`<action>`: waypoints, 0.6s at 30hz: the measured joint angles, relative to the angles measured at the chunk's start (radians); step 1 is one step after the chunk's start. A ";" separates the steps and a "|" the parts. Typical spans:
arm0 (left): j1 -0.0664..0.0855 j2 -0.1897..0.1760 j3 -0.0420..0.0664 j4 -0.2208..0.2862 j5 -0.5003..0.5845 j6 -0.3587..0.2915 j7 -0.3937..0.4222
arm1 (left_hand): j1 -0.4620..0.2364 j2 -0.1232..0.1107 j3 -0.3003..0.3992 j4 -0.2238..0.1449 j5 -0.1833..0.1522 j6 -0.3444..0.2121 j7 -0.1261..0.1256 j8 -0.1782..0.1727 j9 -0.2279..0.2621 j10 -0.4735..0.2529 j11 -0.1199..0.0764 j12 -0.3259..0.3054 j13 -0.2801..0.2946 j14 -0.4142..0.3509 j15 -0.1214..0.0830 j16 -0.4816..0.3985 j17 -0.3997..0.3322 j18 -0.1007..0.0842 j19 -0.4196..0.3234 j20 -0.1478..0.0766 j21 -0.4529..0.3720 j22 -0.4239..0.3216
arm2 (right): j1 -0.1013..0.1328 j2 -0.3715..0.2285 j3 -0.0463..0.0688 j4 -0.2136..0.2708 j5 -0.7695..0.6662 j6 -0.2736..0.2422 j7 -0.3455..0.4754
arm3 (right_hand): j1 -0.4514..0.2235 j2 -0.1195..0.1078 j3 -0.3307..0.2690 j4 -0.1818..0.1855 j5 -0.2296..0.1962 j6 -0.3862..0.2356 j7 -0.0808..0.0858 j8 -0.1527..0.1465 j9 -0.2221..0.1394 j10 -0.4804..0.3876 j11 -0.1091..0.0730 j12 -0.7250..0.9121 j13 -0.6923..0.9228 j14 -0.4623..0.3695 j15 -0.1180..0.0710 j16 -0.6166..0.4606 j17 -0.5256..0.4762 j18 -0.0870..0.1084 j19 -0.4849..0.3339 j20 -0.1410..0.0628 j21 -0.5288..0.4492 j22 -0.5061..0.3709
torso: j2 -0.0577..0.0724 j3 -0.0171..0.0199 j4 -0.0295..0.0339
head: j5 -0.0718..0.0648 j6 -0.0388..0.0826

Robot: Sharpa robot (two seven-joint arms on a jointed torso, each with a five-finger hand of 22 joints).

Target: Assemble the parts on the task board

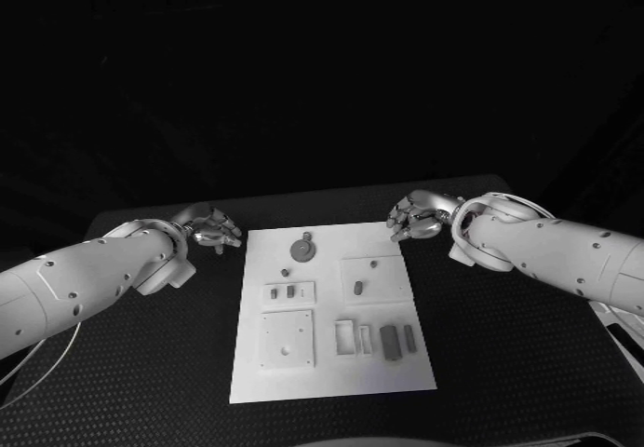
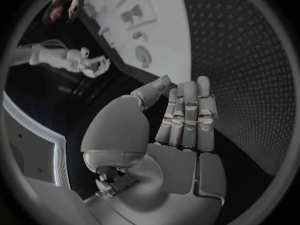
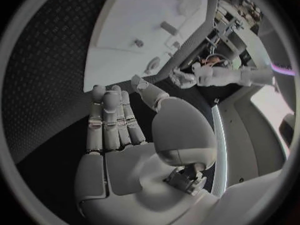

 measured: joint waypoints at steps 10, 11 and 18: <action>0.015 -0.036 0.000 0.062 0.370 -0.015 0.144 | -0.042 0.014 -0.053 -0.027 0.000 -0.010 -0.009 0.024 0.007 -0.009 0.011 0.000 -0.005 -0.036 0.067 -0.265 -0.088 -0.031 -0.098 0.051 -0.130 -0.132 | -0.030 0.016 -0.034 0.062 -0.322 -0.081 -0.034 | -0.019 -0.035 -0.007 0.007 0.000 0.007 0.004 -0.006 -0.031 0.080 -0.008 -0.106 -0.053 0.067 -0.007 -0.020 -0.006 -0.006 0.059 -0.020 -0.009 -0.016 | -0.002 -0.0021 -0.0007 | 0.006 0.010; 0.015 -0.037 0.000 0.067 0.388 -0.018 0.153 | -0.042 0.014 -0.055 -0.029 0.000 -0.011 -0.011 0.026 0.007 -0.009 0.011 0.000 -0.007 -0.026 0.063 -0.271 -0.085 -0.031 -0.089 0.051 -0.130 -0.138 | -0.034 0.018 -0.035 0.068 -0.341 -0.085 -0.039 | -0.021 -0.040 -0.007 0.007 0.000 0.004 0.006 -0.009 -0.034 0.084 -0.005 -0.113 -0.055 0.068 -0.008 -0.023 -0.006 -0.005 0.061 -0.022 -0.009 -0.017 | -0.002 -0.0026 -0.0007 | 0.006 0.010; 0.014 -0.039 0.000 0.096 0.463 -0.032 0.192 | -0.042 0.014 -0.063 -0.031 0.000 -0.011 -0.010 0.026 0.007 -0.009 0.011 0.000 -0.010 -0.014 0.062 -0.288 -0.076 -0.031 -0.083 0.048 -0.130 -0.155 | -0.055 0.032 -0.045 0.102 -0.441 -0.098 -0.072 | -0.029 -0.048 -0.006 0.006 0.000 0.008 0.003 -0.010 -0.045 0.124 -0.013 -0.144 -0.066 0.079 -0.011 -0.028 -0.003 0.006 0.077 -0.027 -0.015 -0.019 | 0.000 -0.0033 -0.0012 | 0.009 0.005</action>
